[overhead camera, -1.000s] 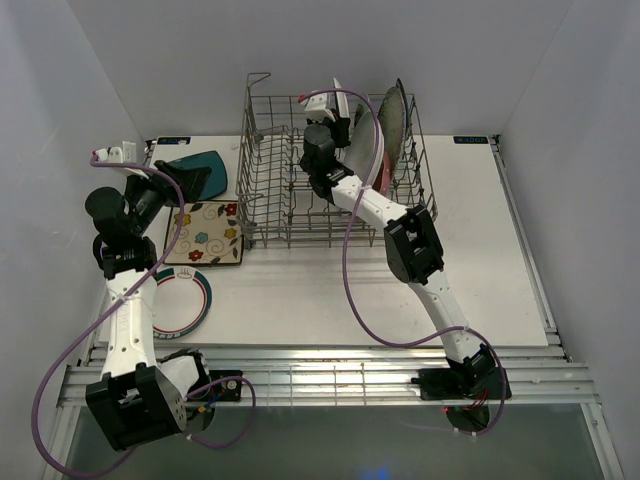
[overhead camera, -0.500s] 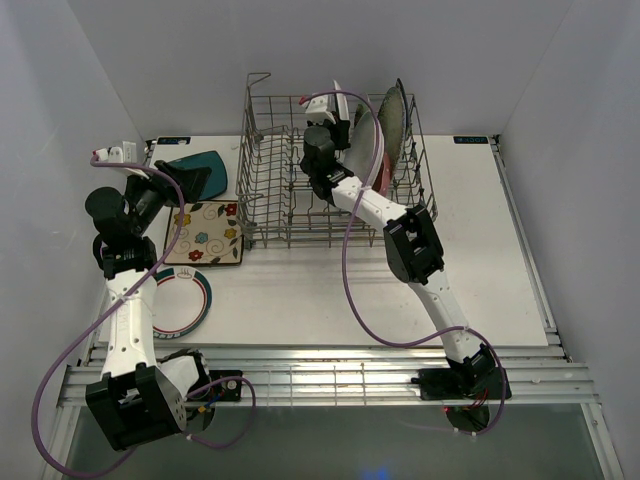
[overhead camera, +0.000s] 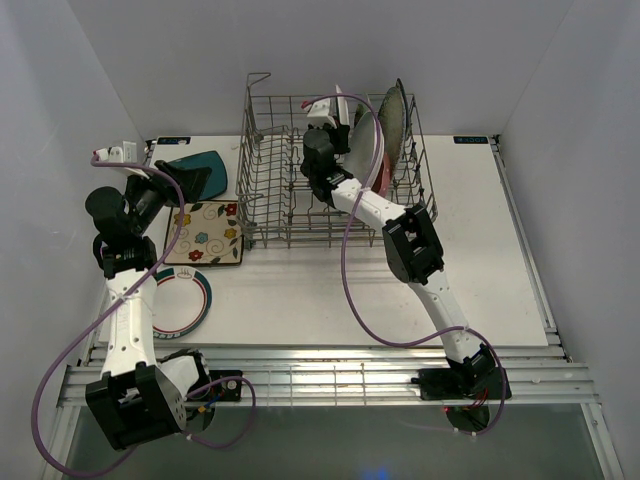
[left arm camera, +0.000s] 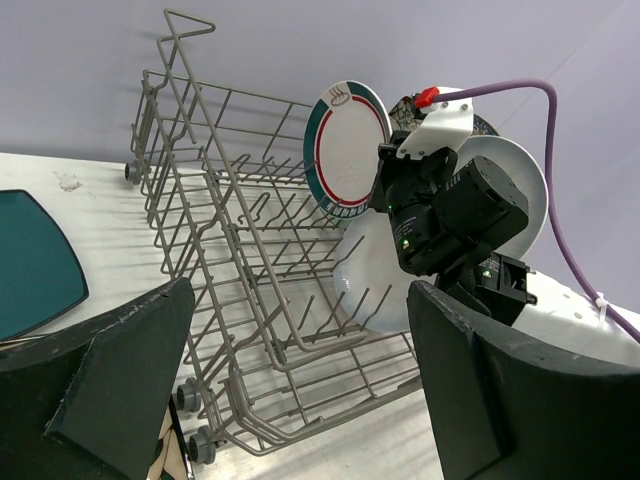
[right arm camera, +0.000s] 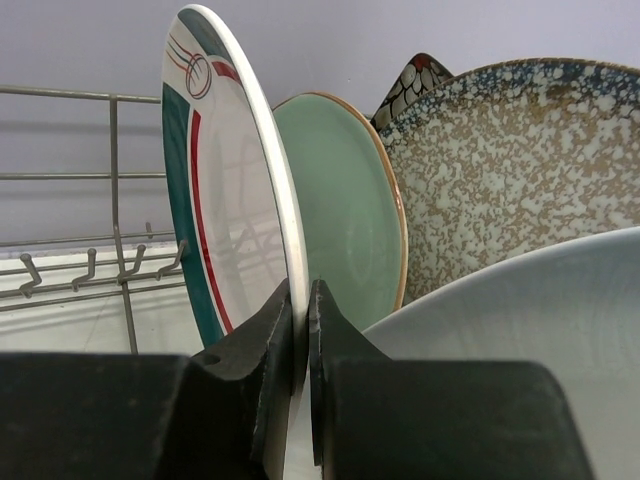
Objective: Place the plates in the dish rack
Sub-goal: Insert the plate into the dish rack.
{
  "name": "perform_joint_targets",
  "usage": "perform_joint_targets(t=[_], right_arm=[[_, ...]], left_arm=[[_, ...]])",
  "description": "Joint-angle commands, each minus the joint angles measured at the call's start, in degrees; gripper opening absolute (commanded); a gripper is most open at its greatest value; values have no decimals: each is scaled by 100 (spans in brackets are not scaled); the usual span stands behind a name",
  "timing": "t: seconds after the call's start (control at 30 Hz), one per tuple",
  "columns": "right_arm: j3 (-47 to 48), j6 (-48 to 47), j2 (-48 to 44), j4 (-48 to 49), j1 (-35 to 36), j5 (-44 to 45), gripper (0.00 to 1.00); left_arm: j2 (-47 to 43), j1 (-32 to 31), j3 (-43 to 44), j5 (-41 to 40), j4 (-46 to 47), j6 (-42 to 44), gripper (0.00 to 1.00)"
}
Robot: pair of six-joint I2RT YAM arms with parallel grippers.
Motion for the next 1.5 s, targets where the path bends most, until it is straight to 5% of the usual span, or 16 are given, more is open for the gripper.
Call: perform_joint_targets(t=[0.0,0.53,0.97,1.47], right_arm=[[8,365,74,94,-24,50,8],[-116,612,153,-47,-24,50,11],[-177,744,-101,-249,-7,77,49],[-371,463,-725,-48,222,-143,47]], left_arm=[[-33,-14,-38,77,50,44,98],[28,-14,-30,95,59,35,98],[99,-14,-30,104,68,88,98],[54,-15,-56,104,68,185,98]])
